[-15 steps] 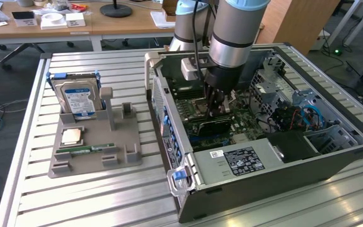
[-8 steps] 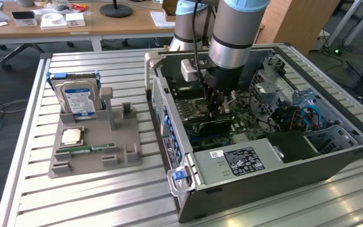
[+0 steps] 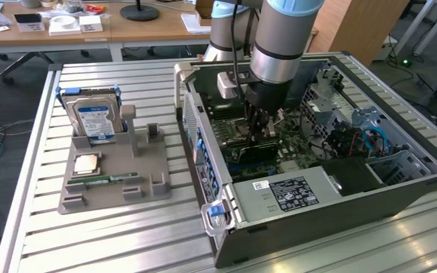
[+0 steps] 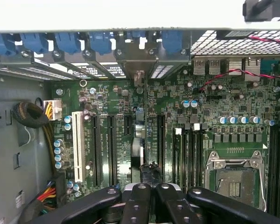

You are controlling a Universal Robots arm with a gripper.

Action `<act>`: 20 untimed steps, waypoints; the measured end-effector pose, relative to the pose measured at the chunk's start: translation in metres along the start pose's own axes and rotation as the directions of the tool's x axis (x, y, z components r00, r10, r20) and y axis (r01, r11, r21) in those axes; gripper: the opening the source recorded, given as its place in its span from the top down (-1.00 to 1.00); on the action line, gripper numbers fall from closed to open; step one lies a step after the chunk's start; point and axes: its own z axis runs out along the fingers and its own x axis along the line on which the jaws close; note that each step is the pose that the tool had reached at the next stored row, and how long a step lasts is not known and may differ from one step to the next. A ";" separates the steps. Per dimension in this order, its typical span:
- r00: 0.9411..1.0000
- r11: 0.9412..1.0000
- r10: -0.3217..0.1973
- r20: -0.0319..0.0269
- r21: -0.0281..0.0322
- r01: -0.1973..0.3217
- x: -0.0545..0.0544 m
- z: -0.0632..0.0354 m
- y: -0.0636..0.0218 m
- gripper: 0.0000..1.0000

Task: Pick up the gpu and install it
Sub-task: 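Press down on the gpu until it lock into place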

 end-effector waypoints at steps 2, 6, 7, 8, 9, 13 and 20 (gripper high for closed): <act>1.000 1.000 0.000 -0.001 0.000 0.000 -0.001 0.0003 0.0000 0.79; 1.000 1.000 0.000 -0.003 0.000 0.000 -0.001 0.0014 0.0000 0.79; 1.000 1.000 0.000 -0.004 0.000 0.000 -0.001 0.0016 0.0000 0.79; 1.000 1.000 0.000 -0.004 0.000 0.000 -0.001 0.0018 0.0000 0.79; 1.000 1.000 0.000 -0.004 0.000 0.000 -0.001 0.0021 0.0000 0.79; 1.000 1.000 0.000 -0.005 0.000 0.000 -0.001 0.0027 0.0001 0.79; 1.000 1.000 0.000 -0.004 0.000 0.000 -0.001 0.0029 0.0003 0.79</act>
